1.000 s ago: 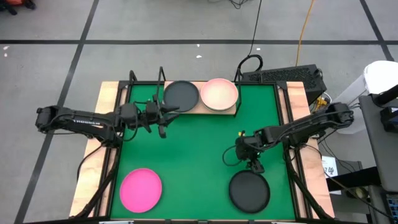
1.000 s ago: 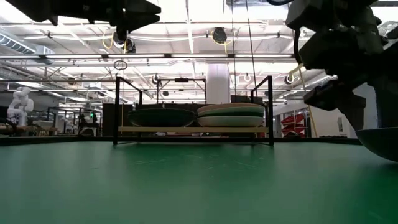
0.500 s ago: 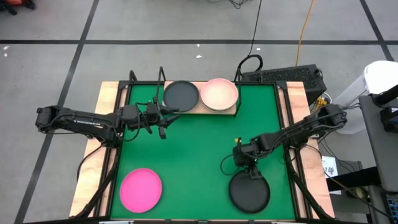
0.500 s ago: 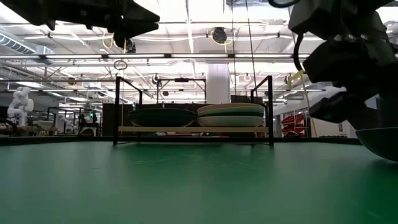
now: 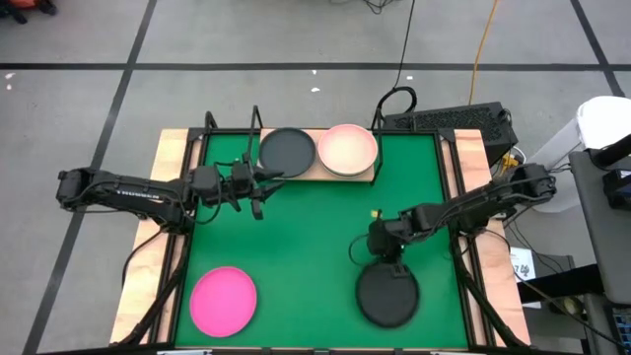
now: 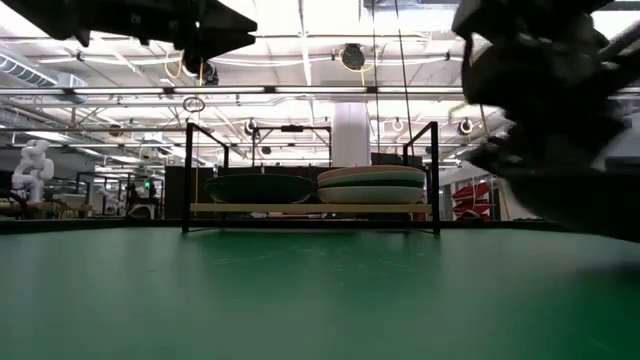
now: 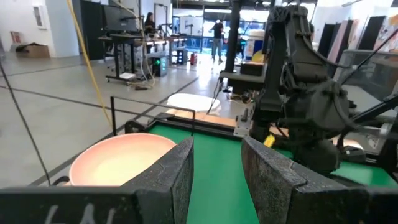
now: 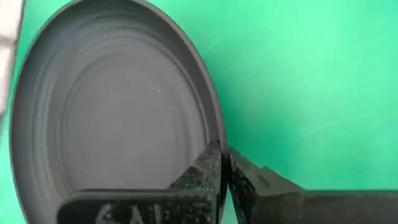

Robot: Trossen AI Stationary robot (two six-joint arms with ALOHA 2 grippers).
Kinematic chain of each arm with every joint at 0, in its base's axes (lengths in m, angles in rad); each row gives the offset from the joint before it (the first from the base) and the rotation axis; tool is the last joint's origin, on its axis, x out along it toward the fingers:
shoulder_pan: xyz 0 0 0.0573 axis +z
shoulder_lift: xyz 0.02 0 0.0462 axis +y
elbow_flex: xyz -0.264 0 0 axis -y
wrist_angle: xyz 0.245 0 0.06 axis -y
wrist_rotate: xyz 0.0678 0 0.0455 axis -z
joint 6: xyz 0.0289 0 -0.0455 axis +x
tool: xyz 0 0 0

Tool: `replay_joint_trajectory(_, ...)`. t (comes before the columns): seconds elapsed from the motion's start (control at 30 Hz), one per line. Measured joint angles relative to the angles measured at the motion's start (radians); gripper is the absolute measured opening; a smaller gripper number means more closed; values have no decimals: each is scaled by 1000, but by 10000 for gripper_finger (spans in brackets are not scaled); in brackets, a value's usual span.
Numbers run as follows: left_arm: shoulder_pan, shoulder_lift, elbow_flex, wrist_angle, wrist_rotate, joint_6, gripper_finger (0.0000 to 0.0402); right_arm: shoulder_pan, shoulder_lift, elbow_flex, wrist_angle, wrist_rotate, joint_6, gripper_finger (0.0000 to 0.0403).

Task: Place and stack plates onto a shelf
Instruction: Stack the black plate on top of the black plate on the shelf

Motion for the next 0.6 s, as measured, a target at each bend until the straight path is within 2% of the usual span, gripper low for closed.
replay_joint_trajectory(0.13, 25, -20, 61, -87, -2, 9, 138, -89, -51, 45, 61, 106, -80, 2)
replay_joint_trajectory(0.27, 46, -38, 128, -187, -2, 59, 138, -211, -59, 135, 147, 142, -162, 2)
replay_joint_trajectory(0.43, 55, -82, 200, -262, -1, 132, 138, -377, -6, 263, 270, 164, -210, 1)
replay_joint_trajectory(0.6, 54, -138, 211, -272, -1, 121, 138, -537, 97, 403, 381, 213, -217, 1)
